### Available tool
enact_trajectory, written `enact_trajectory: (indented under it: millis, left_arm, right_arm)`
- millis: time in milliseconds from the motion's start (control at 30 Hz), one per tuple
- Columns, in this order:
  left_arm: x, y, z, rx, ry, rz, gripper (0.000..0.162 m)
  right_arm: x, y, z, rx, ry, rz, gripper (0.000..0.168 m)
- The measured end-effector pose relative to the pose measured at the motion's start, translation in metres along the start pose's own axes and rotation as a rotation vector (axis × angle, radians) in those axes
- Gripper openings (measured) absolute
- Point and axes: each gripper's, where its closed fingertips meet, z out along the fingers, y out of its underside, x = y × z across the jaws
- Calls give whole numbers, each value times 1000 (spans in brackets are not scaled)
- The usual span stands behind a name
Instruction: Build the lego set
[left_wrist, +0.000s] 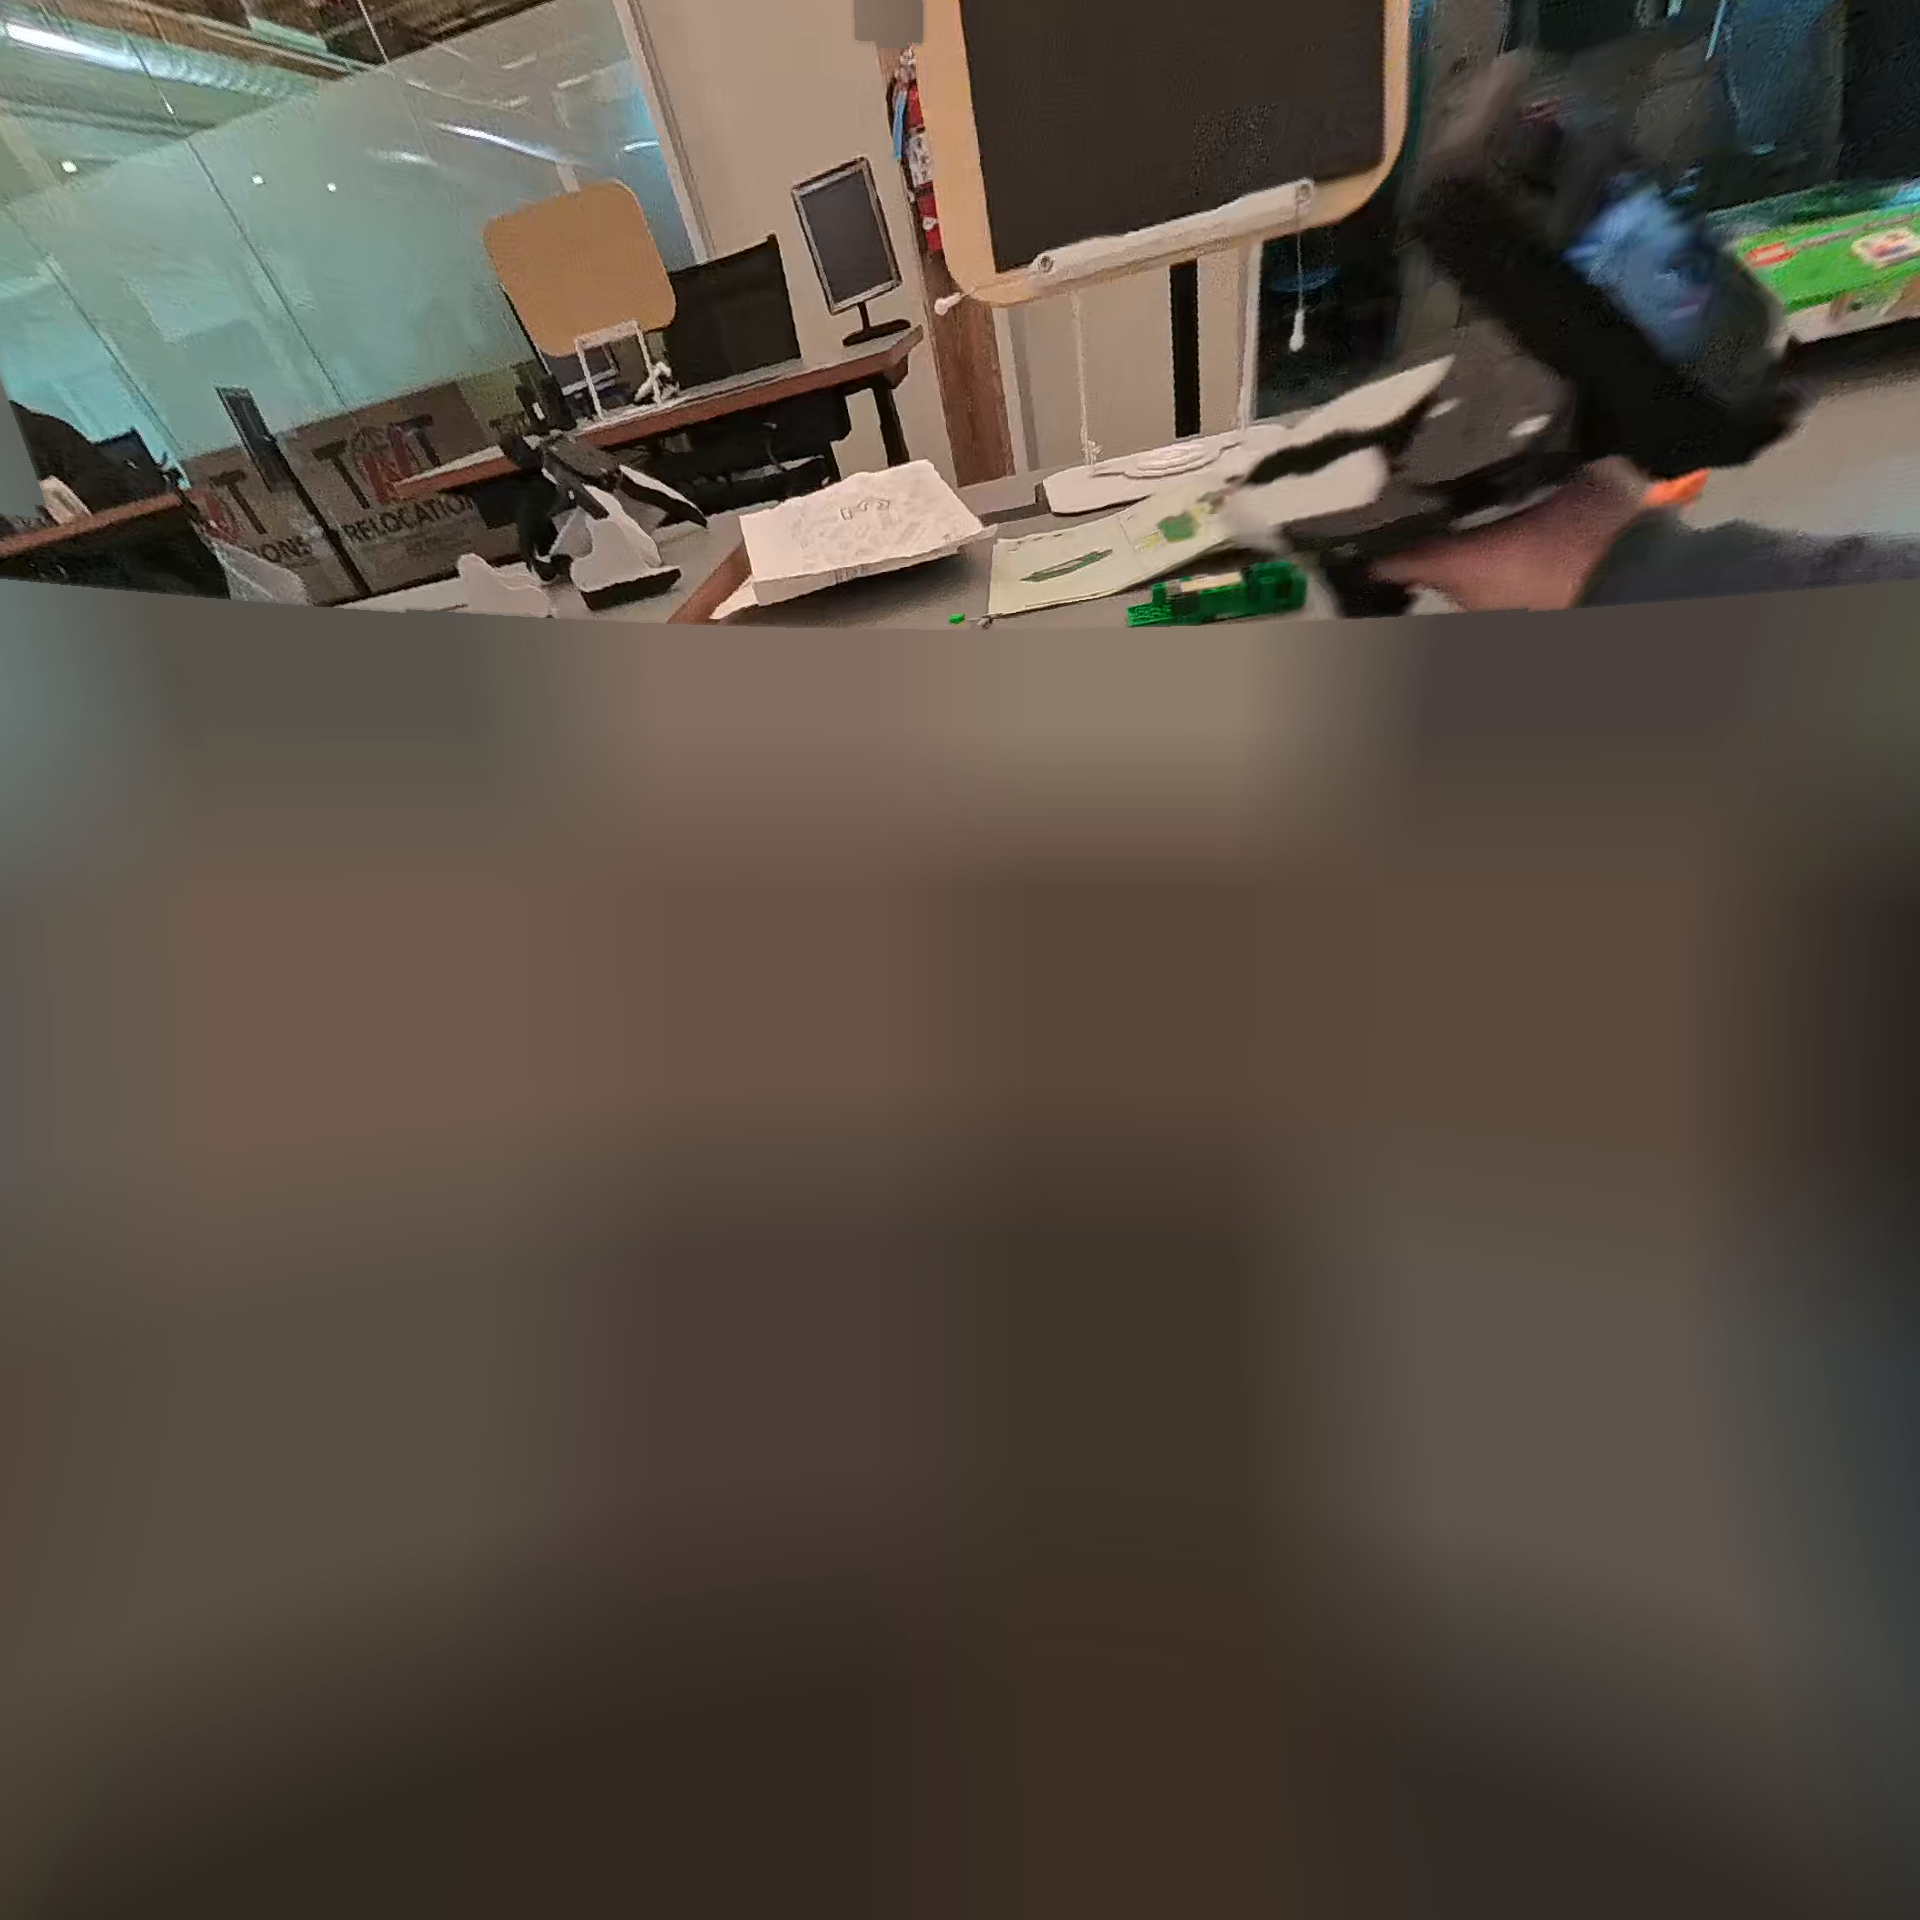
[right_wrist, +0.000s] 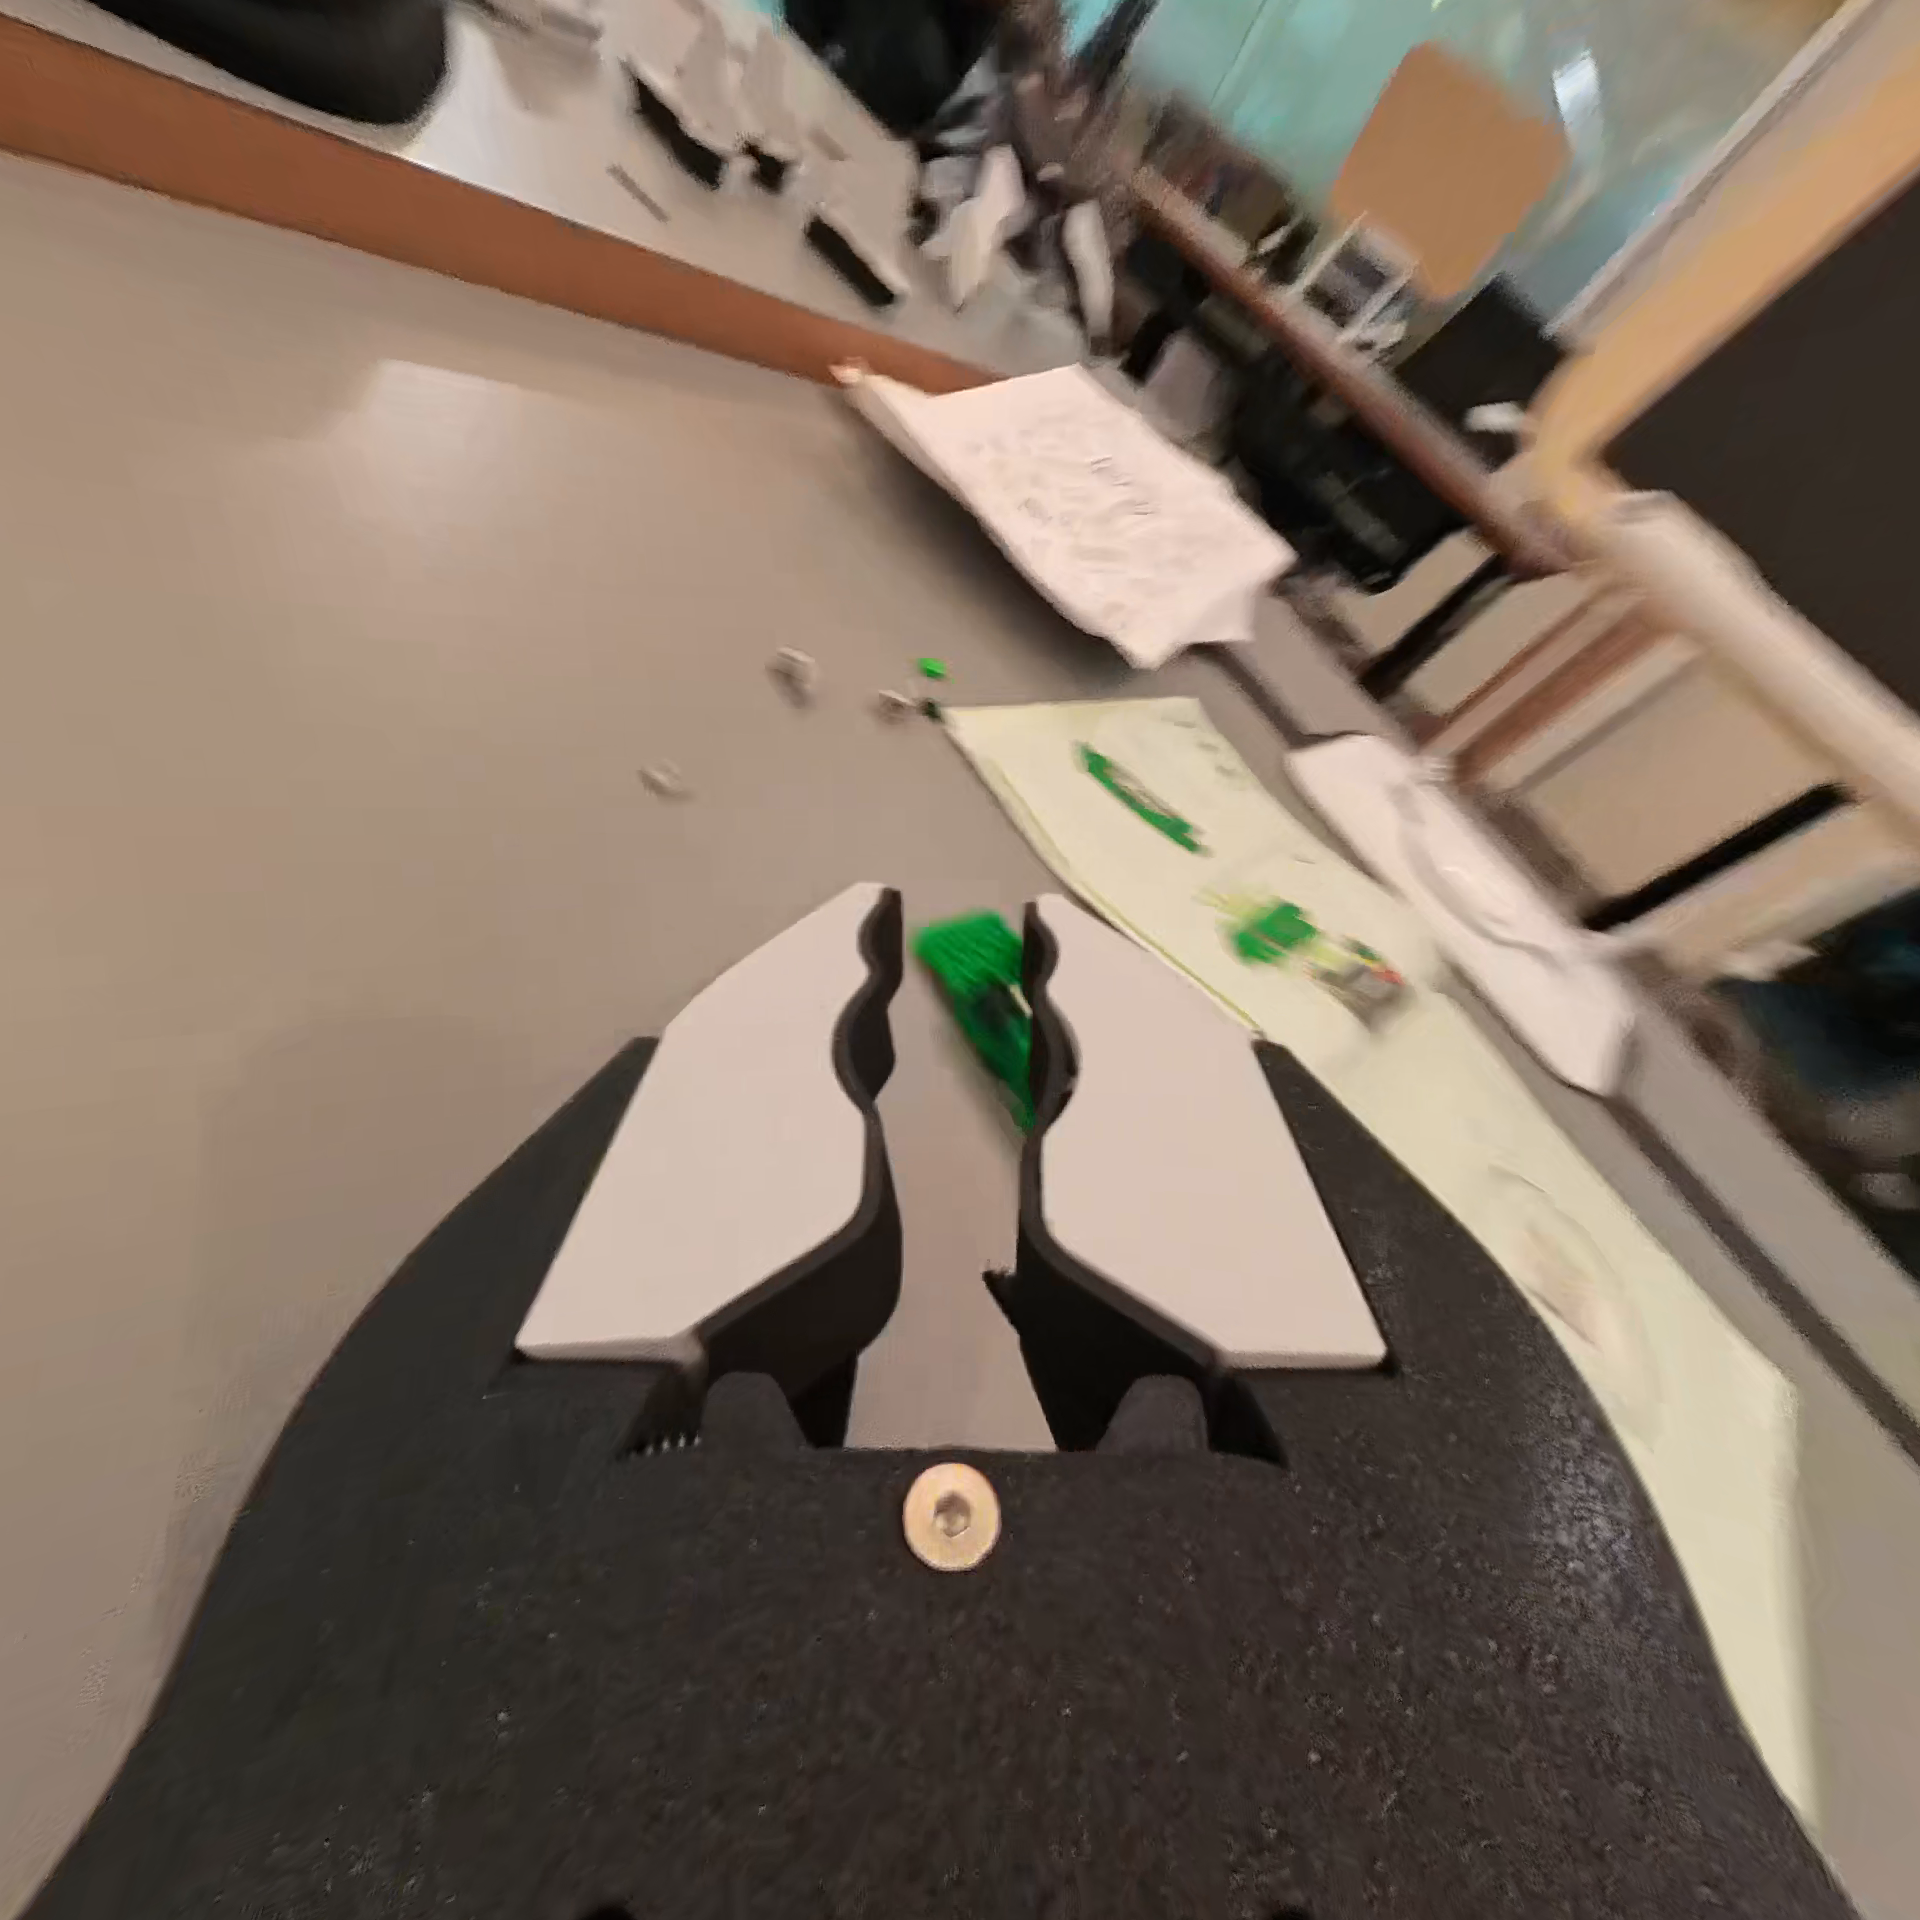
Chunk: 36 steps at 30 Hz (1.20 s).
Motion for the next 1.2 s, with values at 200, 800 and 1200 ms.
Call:
enact_trajectory:
  millis: [200,800,1200]
  left_arm:
    - [6,8,-32,-13,-4,9,105]
    - [16,-9,-111,8,-121,-150,100]
    - [15,-67,-115,79,-77,-146,86]
  right_arm:
    - [90,52,-98,126,168,83,0]
    - [114,81,-132,111,241,314,0]
    - [-15,34,-300,167,81,345,0]
